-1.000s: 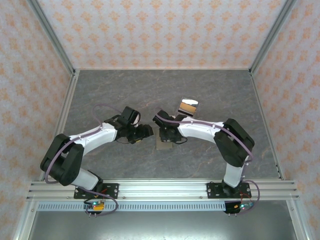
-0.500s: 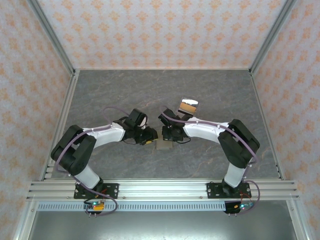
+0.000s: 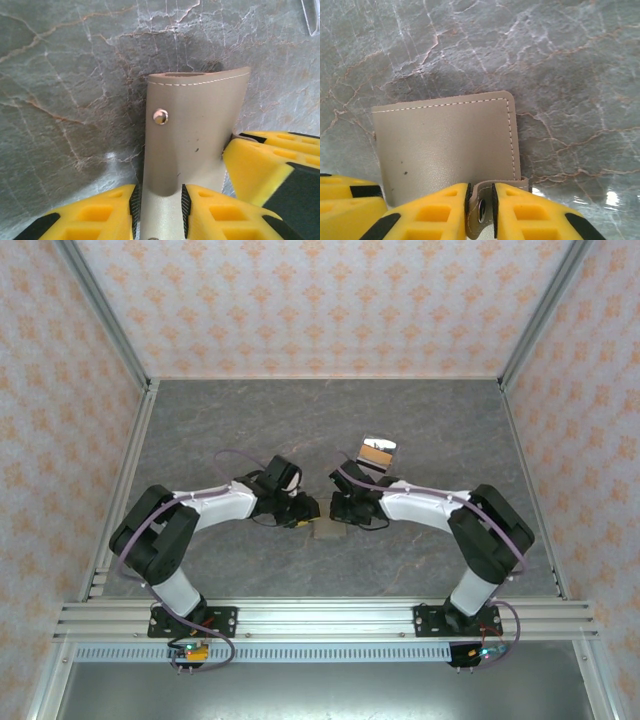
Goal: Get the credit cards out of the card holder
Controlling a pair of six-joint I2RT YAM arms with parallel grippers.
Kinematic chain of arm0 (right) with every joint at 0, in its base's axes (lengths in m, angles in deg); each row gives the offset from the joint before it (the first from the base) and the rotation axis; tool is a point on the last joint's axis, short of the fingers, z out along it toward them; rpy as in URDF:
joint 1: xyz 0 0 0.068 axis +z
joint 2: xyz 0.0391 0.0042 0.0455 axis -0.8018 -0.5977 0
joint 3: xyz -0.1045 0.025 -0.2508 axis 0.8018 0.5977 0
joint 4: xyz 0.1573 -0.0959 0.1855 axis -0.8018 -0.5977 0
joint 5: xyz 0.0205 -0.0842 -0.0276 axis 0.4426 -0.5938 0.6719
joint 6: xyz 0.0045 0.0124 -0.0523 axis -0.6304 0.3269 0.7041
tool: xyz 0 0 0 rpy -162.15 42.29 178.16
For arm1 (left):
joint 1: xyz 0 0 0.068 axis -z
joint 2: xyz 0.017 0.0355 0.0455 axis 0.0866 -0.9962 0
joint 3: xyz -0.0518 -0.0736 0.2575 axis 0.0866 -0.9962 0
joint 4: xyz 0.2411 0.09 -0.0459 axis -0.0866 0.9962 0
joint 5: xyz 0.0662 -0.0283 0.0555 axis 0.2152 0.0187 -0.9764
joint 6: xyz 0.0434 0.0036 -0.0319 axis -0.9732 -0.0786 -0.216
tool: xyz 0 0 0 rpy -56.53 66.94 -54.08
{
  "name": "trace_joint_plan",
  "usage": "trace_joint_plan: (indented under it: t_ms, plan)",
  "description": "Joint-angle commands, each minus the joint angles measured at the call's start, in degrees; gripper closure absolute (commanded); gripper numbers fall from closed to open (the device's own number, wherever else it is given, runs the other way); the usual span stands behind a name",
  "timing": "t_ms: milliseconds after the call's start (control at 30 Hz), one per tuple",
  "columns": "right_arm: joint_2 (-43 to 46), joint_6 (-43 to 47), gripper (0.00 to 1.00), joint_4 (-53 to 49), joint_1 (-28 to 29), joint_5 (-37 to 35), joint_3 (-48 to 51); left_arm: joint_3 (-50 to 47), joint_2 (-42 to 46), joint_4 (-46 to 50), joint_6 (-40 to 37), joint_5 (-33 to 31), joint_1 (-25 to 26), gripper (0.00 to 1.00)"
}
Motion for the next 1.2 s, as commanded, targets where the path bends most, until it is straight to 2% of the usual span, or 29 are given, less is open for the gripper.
trace_joint_plan:
  t_ms: [0, 400, 533, 667, 933, 1167]
  plan:
    - [2.3, -2.1, 0.79, 2.6, -1.6, 2.1, 2.7, 1.8, -1.1, 2.9, -1.6, -1.9, 0.8, 0.69]
    - [5.2, -2.8, 0.71, -3.6, -1.7, -5.7, 3.3, 2.7, -2.2, 3.8, -1.8, -2.8, 1.6, 0.69]
    - [5.8, -2.5, 0.75, -4.7, -1.7, -7.4, 3.2, 2.9, -2.4, 3.9, -1.8, -3.1, 1.6, 0.69]
    - [4.1, -2.1, 0.79, -3.8, -1.7, -5.2, 3.1, 3.1, -2.3, 4.5, -1.0, -3.7, 1.6, 0.68]
    - [4.3, -2.2, 0.89, -4.0, -1.7, -5.1, 2.7, 4.8, 1.0, 7.9, 0.2, -7.7, 1.5, 0.55]
    - [11.4, 0.8, 0.89, -5.7, -1.7, -3.6, -0.3, 6.4, 7.5, 15.5, -1.6, -14.2, -1.6, 0.39]
